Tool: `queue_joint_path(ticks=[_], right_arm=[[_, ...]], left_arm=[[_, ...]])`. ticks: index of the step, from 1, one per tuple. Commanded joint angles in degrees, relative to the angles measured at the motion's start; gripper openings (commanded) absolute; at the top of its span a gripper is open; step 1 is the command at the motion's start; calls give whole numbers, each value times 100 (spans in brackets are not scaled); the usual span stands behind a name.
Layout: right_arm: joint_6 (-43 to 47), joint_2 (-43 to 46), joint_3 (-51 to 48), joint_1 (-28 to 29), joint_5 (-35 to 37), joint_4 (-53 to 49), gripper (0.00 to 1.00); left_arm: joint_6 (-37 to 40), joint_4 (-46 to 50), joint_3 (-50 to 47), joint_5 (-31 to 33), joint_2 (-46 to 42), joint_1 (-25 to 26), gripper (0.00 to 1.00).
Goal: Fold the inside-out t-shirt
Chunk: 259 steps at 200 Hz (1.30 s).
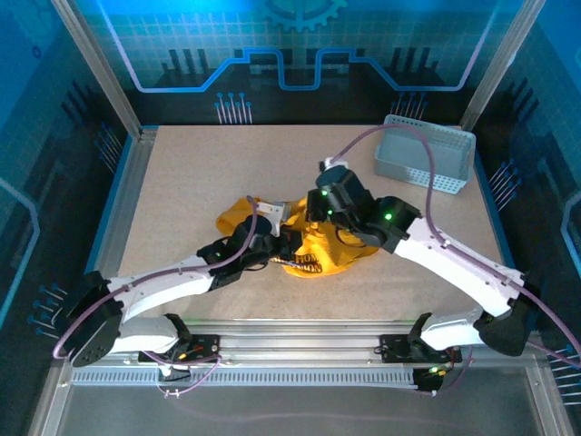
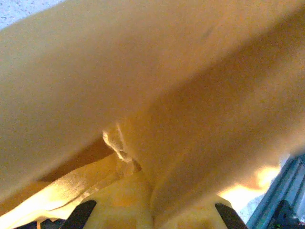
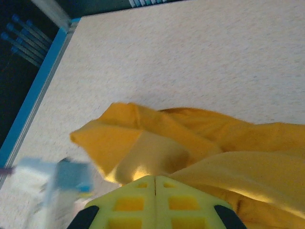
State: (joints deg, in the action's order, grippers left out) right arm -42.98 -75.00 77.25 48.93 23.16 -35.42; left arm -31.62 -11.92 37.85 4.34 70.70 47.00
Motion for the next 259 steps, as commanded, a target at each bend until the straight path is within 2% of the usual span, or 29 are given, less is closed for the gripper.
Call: queue_joint_path(ticks=[1, 31, 51, 87, 102, 109, 130, 158, 175, 204, 243, 259], right_arm=[[-59, 434, -39, -402, 308, 48, 0], [133, 552, 116, -607, 362, -30, 0], [351, 462, 271, -741, 287, -51, 0], [756, -144, 647, -834, -483, -473, 0], [772, -71, 126, -802, -790, -307, 21], [806, -18, -218, -806, -1040, -125, 27], [885, 38, -1079, -673, -1701, 405, 37], [1049, -119, -1682, -236, -1664, 964, 49], [970, -443, -1766, -206, -1723, 1203, 51], [914, -1061, -1613, -208, -1352, 1292, 56], [1074, -1610, -1323, -245, -1564, 1626, 55], [1064, -1673, -1236, -197, -1696, 1766, 50]], left_arm=[[398, 402, -245, 163, -475, 21, 0], [806, 769, -262, 200, -909, 19, 0], [1089, 909, -210, -35, -1044, 19, 0], [998, 935, -254, -63, -1019, 20, 0], [872, 887, -378, -68, -1056, 19, 0], [806, 840, -480, -81, -1095, 19, 0], [634, 730, -806, -55, -1191, 21, 0], [528, 696, -1014, -118, -1242, 20, 0], [472, 705, -1081, -165, -1274, 20, 0], [371, 738, -1249, -155, -1401, 20, 2], [296, 759, -1454, -183, -1446, 19, 9], [310, 804, -1448, -184, -1366, 19, 10]])
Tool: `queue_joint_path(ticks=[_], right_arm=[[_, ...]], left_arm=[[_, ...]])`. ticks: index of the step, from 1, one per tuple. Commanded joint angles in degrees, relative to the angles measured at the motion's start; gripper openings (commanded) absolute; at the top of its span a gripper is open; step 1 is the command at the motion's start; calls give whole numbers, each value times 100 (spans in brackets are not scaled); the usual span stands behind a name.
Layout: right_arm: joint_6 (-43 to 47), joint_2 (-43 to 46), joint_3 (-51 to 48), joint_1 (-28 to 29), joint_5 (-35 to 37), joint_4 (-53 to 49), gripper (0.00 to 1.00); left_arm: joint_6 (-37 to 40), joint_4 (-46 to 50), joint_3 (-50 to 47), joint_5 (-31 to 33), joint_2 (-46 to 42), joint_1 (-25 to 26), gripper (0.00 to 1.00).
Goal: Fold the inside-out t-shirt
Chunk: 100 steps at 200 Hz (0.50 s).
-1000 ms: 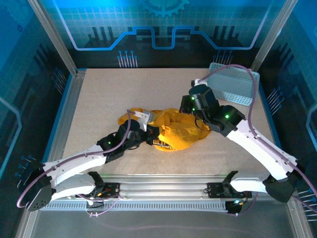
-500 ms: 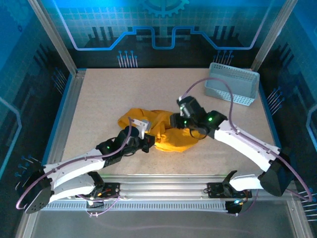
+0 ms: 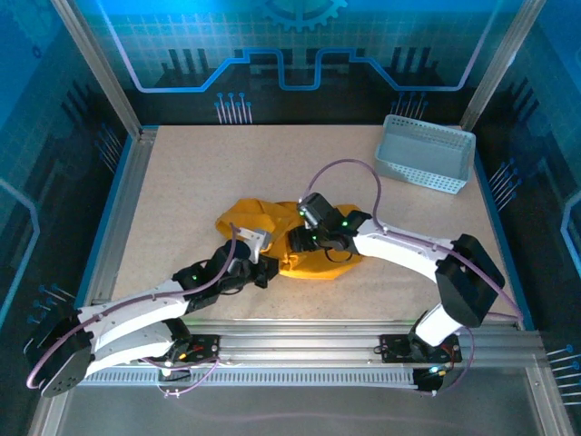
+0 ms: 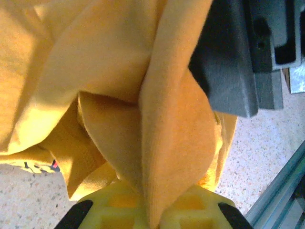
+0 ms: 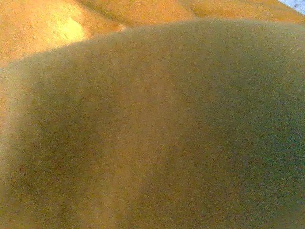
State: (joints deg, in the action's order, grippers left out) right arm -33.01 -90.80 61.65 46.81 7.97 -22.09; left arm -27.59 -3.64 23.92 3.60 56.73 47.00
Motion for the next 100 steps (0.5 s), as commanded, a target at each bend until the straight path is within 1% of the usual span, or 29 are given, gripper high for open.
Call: queue_joint_path(ticks=[1, 14, 23, 45, 48, 66, 80, 100], right_arm=[[63, -98, 332, 18, -170, 433, 49], [10, -203, 436, 29, 1, 354, 42], [-50, -342, 549, -6, 193, 220, 34], [-3, -586, 790, -49, 629, -52, 3], [21, -594, 814, -49, 661, -78, 0], [164, -500, 984, -11, 803, -319, 0], [270, -322, 1109, 37, 949, -543, 0], [351, 78, 1260, 86, 1016, -953, 0]], left_arm=[[-90, -24, -59, -111, 35, 19, 10], [-84, 4, -59, -111, 75, 19, 11], [-106, -21, -91, -100, 71, 19, 12], [-128, -26, -134, -20, 32, 24, 15], [-125, -9, -135, -13, 17, 20, 14], [-99, 206, -64, 179, -67, 22, 16], [-71, 433, -13, 411, -172, 20, 20], [-87, 884, 123, 1095, -291, 11, 24]])
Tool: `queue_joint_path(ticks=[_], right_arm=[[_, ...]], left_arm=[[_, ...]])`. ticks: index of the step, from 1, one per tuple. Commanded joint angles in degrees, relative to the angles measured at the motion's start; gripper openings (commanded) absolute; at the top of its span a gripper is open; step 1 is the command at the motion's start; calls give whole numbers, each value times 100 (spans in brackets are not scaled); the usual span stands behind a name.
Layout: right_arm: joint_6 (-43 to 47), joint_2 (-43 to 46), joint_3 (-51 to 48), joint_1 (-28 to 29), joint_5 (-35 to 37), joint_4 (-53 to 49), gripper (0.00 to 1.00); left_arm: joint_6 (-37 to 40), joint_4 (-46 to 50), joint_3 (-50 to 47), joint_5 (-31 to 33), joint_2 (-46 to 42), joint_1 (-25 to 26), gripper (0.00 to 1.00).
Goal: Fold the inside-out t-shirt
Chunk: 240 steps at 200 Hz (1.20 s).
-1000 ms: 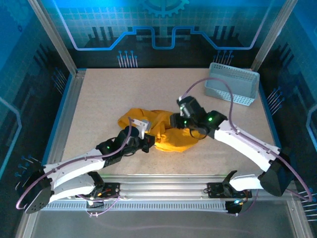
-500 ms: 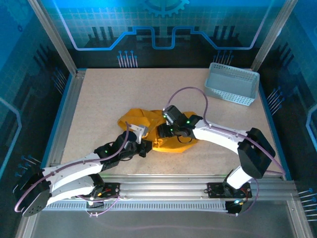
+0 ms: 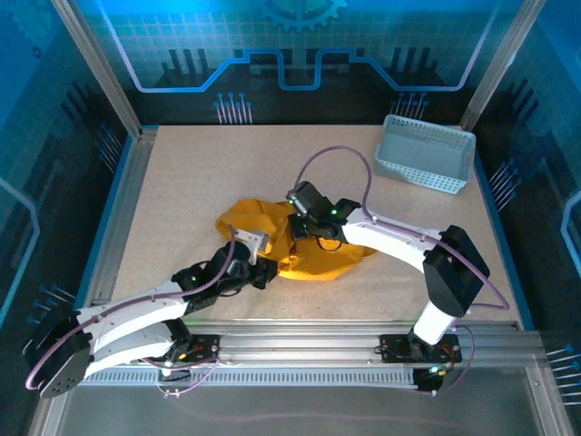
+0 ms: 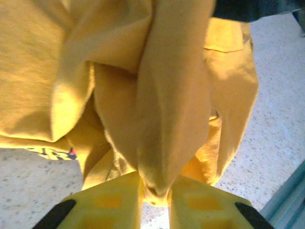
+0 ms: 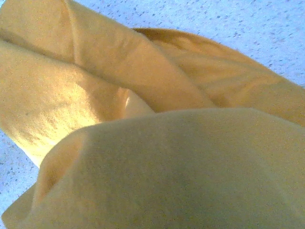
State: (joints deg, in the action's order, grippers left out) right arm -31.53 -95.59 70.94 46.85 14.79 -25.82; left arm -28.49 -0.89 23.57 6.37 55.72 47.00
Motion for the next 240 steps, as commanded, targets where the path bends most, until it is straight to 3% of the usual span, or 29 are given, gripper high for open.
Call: queue_joint_path(ticks=[1, 31, 54, 74, 96, 119, 140, 169, 193, 228, 240], right_arm=[[210, 571, 337, 85, 333, -594, 0], [274, 1365, 420, 207, 415, -1130, 0], [226, 1701, 447, 320, 482, -1380, 0], [182, 1823, 547, 449, 490, -1442, 0], [164, 1852, 678, 582, 492, -1433, 0], [197, 1854, 801, 764, 441, -1365, 0], [281, 1890, 838, 959, 442, -1316, 0], [214, 2055, 614, 1063, 320, -1124, 0], [139, 2215, 389, 1063, 418, -1039, 0], [87, 2299, 89, 852, 456, -962, 0], [53, 2292, 28, 727, 448, -959, 0]], left_arm=[[-2, 639, 175, 855, -192, 11, 24], [-93, 1579, 750, 1910, -154, 3, 35], [174, 1734, 1234, 1717, -197, 36, 46], [654, 1271, 1422, 1242, -499, 380, 69], [847, 751, 1518, 1014, -485, 704, 83], [788, 613, 1777, 880, 46, 705, 90], [475, 728, 2032, 1531, 565, 692, 97], [363, 410, 2156, 1690, 1100, 613, 99], [173, 341, 2139, 1843, 1220, 395, 72], [295, -236, 1810, 1089, 997, 169, 21], [383, -382, 1740, 718, 933, 169, 9]])
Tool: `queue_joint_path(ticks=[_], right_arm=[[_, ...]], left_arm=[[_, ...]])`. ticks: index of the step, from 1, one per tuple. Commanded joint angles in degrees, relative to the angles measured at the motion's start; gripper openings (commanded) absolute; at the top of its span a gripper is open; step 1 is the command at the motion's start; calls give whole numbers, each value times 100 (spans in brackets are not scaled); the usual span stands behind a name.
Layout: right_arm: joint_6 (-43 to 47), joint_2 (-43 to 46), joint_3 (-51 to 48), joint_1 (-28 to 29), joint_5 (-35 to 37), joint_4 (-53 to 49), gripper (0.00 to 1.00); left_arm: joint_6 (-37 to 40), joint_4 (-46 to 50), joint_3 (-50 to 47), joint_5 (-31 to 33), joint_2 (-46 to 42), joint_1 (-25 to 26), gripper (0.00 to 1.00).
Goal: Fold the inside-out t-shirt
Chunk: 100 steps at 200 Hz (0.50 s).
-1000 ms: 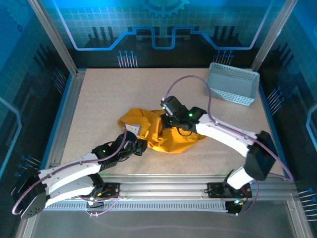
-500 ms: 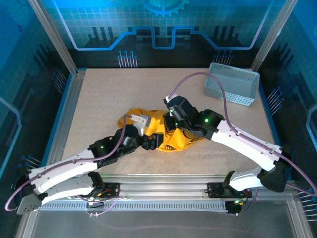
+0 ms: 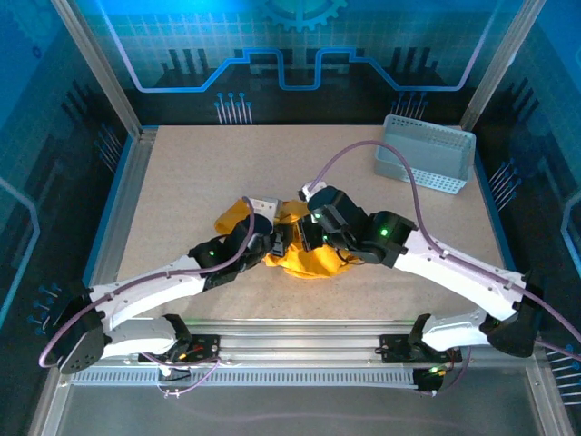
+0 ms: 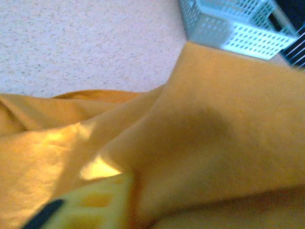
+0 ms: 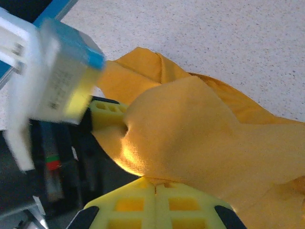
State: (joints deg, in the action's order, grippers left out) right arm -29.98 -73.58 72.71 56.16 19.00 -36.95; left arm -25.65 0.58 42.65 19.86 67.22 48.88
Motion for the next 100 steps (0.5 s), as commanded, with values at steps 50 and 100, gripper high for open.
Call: queue_joint_path(ticks=[50, 100], right_arm=[[14, 721, -918, -481, -350, 559, 39], [-172, 908, -1834, 78, -974, 1442, 41]], left_arm=[[-177, -792, -485, -1458, -372, -201, 0], [-311, -904, -600, -1654, -435, -353, 0]])
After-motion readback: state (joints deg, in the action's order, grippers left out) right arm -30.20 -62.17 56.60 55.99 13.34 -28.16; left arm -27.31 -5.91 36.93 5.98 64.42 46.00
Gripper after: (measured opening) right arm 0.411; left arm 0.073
